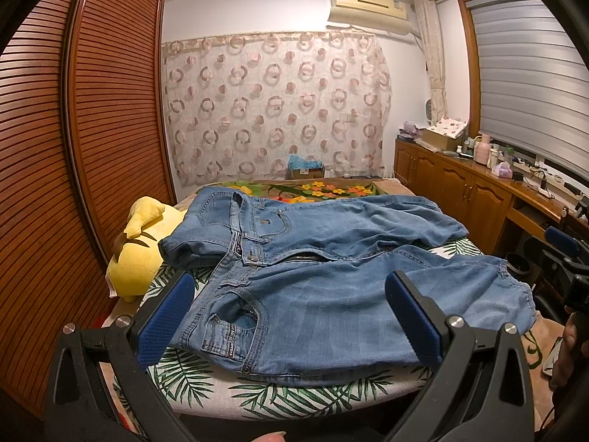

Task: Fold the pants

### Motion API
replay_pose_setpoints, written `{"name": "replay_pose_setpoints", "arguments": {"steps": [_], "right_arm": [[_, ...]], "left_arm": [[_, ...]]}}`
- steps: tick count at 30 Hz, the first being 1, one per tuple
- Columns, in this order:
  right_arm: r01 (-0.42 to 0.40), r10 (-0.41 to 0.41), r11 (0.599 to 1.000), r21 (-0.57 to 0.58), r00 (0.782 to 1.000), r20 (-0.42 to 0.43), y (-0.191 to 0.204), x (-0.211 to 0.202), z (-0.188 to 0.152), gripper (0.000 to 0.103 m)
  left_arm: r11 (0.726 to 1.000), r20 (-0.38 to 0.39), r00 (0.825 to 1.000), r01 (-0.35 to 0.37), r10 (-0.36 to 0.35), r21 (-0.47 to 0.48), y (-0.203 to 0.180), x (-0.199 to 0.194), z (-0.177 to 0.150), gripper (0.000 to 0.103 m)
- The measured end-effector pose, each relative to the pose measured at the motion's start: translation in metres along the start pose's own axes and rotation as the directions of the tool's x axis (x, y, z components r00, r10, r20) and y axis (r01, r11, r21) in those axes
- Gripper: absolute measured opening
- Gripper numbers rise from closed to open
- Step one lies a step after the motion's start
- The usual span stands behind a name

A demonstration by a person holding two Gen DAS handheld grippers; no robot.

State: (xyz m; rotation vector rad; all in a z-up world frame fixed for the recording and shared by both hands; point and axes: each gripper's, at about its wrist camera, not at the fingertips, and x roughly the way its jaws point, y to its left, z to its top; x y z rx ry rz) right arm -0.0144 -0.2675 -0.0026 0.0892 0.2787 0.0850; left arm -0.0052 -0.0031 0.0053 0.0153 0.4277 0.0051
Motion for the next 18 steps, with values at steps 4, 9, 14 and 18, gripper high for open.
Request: {"name": "replay_pose_setpoints", "arguments": {"steps": [4,9,14,18], "right_arm": [[0.000,0.000,1.000,0.000,1.000,0.001,0.0002,0.0001,-0.0002,0.103],[0.000,0.000,1.000,0.001,1.000,0.003,0.0008,0.0000,0.0001,0.103],[0.000,0.000,1.000,0.002,1.000,0.004,0.0005,0.0002,0.0000,0.103],[-0.001,0.001,1.000,0.001,1.000,0.004,0.0007,0.0000,-0.0002,0.103]], "left_arm": [[1.000,0.000,1.000,0.000,0.000,0.000,0.0001,-0.0001,0.0002,0.103],[1.000,0.001,1.000,0.001,-0.001,0.000,0.0003,-0.0002,0.0004,0.103],[1.000,0.001,1.000,0.001,-0.001,0.000,-0.0001,-0.0003,0.0000,0.103],[1.000,-0.001,1.000,0.002,-0.002,0.000,-0.0003,0.0000,-0.0003,0.103]]}}
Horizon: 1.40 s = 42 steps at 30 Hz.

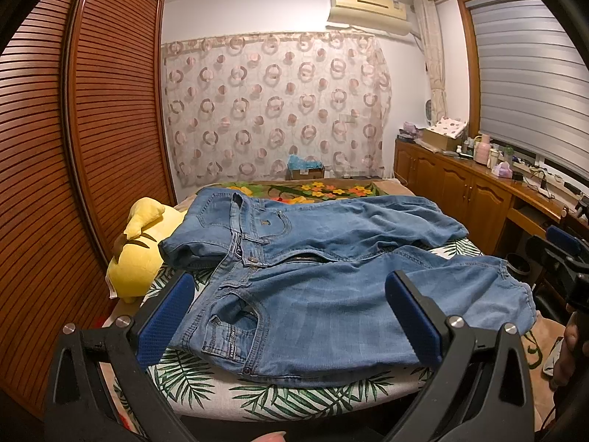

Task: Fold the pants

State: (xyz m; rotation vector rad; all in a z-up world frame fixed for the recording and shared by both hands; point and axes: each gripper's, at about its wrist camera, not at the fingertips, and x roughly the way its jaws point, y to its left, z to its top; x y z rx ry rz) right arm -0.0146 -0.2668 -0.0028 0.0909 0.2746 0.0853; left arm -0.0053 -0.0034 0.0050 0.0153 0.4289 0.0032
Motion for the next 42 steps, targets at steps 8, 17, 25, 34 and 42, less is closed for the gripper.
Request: {"name": "replay_pose_setpoints", "arguments": {"steps": [8,17,25,34,42], "right_arm": [[-0.001,0.001,1.000,-0.012,1.000,-0.020,-0.002,0.004,-0.002,0.103],[0.021,-0.024,0.999,-0.037,0.997,-0.073,-0.013,0.020,-0.005,0.103],[0.036,-0.043,0.998,-0.049,0.987,-0.154,-0.017,0.043,-0.002,0.102],[0.068,-0.073,0.997,-0.031,0.971,-0.226,-0.024,0.052,0.008,0.102],[0.084,-0.093,0.995,-0.048,0.966,-0.240,-0.023,0.051,0.015,0.097]], "left_arm": [[1.000,-0.051,0.999,0.002,-0.001,0.009,0.002,0.014,-0.007,0.103],[1.000,-0.109,0.994,-0.016,0.017,0.013,0.017,0.042,-0.021,0.103],[1.000,-0.149,0.989,-0.003,0.005,0.015,0.040,0.064,-0.033,0.103],[0.999,-0.179,0.983,0.026,-0.029,-0.018,0.081,0.082,-0.045,0.102],[0.998,-0.249,0.969,-0.003,-0.011,-0.056,0.116,0.095,-0.062,0.078]]}}
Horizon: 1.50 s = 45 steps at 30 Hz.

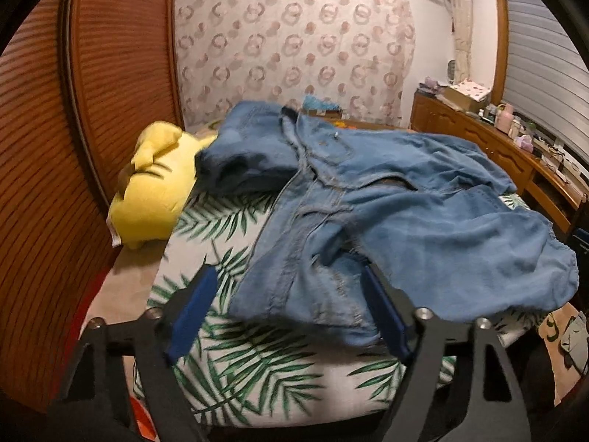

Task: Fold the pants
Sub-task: 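Lower the right gripper onto a jeans leg hem and close it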

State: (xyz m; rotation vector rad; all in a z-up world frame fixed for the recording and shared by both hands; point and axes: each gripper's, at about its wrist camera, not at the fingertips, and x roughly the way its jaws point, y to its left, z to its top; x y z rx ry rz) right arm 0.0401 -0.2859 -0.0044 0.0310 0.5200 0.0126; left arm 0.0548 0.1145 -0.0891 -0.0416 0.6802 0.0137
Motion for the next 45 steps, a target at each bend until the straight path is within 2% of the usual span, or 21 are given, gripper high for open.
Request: {"name": "replay_pose_setpoints", "arguments": {"steps": [5,10,15,23,30,32,35,41,45], "right_arm": [[0.011,-0.011,1.000,-0.007,1.000,-0.023,-0.005,-0.004,-0.003,0.087],[0.024,-0.024,1.000,-0.008,0.997,-0.069,-0.015,-0.010,-0.004,0.078],[0.059,-0.057,0.998,0.011,0.992,-0.117,-0.026,-0.017,-0.004,0.077],[0.089,-0.079,0.994,0.062,0.986,-0.145,-0.030,-0.026,-0.001,0.068],[0.075,-0.056,0.992,0.099,0.981,-0.185,-0.033,-0.019,-0.001,0.055],[0.073,-0.049,0.991,0.113,0.978,-0.201,-0.035,-0.015,-0.001,0.046],[0.078,-0.053,0.991,0.108,0.975,-0.215,-0.037,-0.014,0.003,0.040],[0.085,-0.067,0.993,0.084,0.978,-0.199,-0.037,-0.018,0.008,0.017],[0.055,-0.045,0.996,0.075,0.990,-0.131,-0.033,-0.034,0.018,0.015]], "left_arm": [[1.000,-0.065,0.998,-0.019,0.019,-0.009,0.008,0.016,-0.013,0.074],[1.000,-0.093,0.995,-0.025,0.023,-0.015,0.013,0.026,-0.019,0.074],[0.999,-0.109,0.994,-0.030,0.028,-0.017,0.014,0.032,-0.021,0.074],[0.999,-0.126,0.992,-0.032,0.029,-0.026,0.015,0.039,-0.025,0.074],[0.998,-0.126,0.992,-0.010,0.002,-0.059,0.021,0.043,-0.025,0.077],[0.998,-0.124,0.992,-0.006,-0.001,-0.063,0.023,0.044,-0.025,0.079],[0.998,-0.122,0.993,-0.007,0.000,-0.060,0.023,0.045,-0.024,0.080],[0.998,-0.115,0.993,-0.006,-0.001,-0.060,0.024,0.046,-0.024,0.080],[0.998,-0.116,0.993,-0.004,-0.003,-0.060,0.024,0.046,-0.025,0.079]]}}
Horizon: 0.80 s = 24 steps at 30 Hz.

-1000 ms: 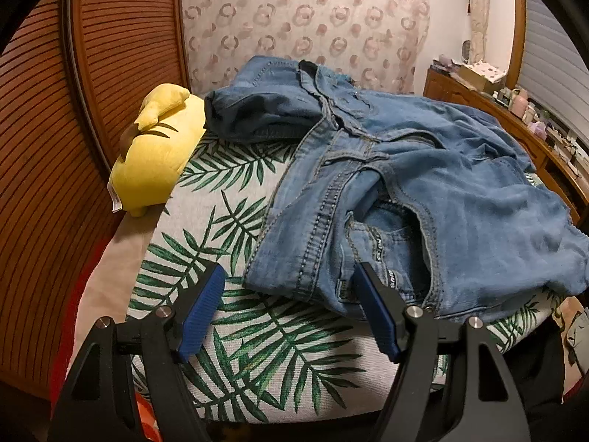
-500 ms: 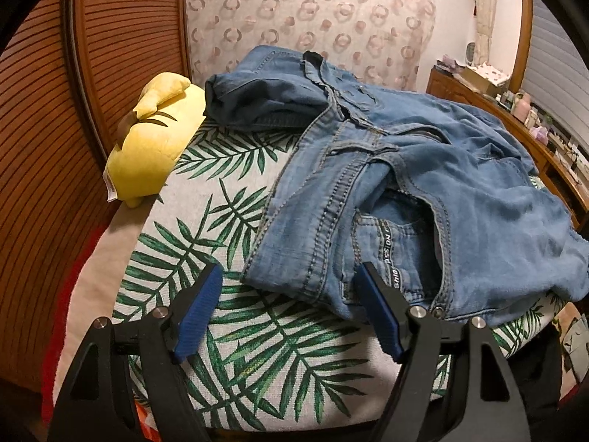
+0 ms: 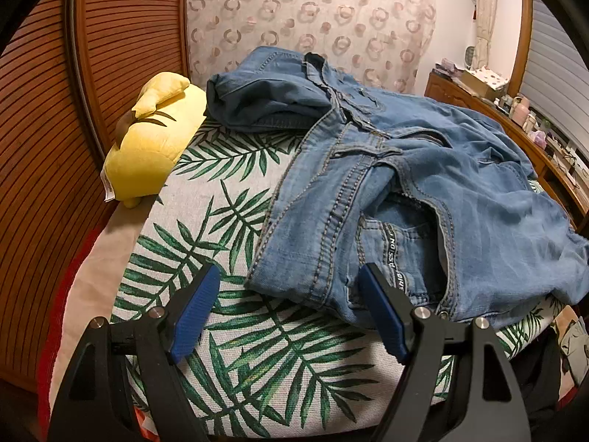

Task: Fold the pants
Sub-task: 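Lower the right gripper onto a jeans leg hem and close it, then close the left gripper on the jeans waistband while the right gripper holds the hem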

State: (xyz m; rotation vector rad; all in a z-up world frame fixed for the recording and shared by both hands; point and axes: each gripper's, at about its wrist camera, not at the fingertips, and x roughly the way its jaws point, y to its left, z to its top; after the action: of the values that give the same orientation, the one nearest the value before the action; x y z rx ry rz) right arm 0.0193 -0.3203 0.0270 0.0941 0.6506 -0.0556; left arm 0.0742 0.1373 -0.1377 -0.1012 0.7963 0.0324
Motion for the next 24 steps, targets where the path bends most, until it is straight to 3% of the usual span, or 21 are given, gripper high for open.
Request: {"name": "replay_pose_setpoints", "arguments": {"steps": [3,5,12,17,24], "right_arm": [[-0.025,0.026,1.000,-0.012,0.998,0.057,0.008,-0.013,0.008,0.015],[-0.041,0.043,0.999,-0.029,0.995,0.087,0.015,-0.019,0.013,0.015],[-0.061,0.072,0.994,-0.086,0.989,0.130,0.028,-0.020,0.014,0.014],[-0.056,0.071,0.992,-0.112,0.988,0.135,0.018,-0.018,0.013,0.011],[-0.014,0.038,0.992,-0.126,0.980,0.196,0.009,-0.031,0.024,0.007]], "left_arm": [[1.000,0.003,1.000,0.017,-0.017,-0.015,0.001,-0.001,0.000,0.072],[0.997,0.007,0.998,0.055,-0.054,-0.046,0.003,-0.004,0.001,0.049],[0.996,0.007,0.997,0.072,-0.072,-0.044,0.000,-0.005,0.000,0.037],[0.996,0.061,0.994,0.088,-0.087,-0.014,-0.010,-0.022,0.009,0.018],[0.992,0.167,0.979,0.111,-0.118,0.053,-0.028,-0.057,0.043,0.016]]}}
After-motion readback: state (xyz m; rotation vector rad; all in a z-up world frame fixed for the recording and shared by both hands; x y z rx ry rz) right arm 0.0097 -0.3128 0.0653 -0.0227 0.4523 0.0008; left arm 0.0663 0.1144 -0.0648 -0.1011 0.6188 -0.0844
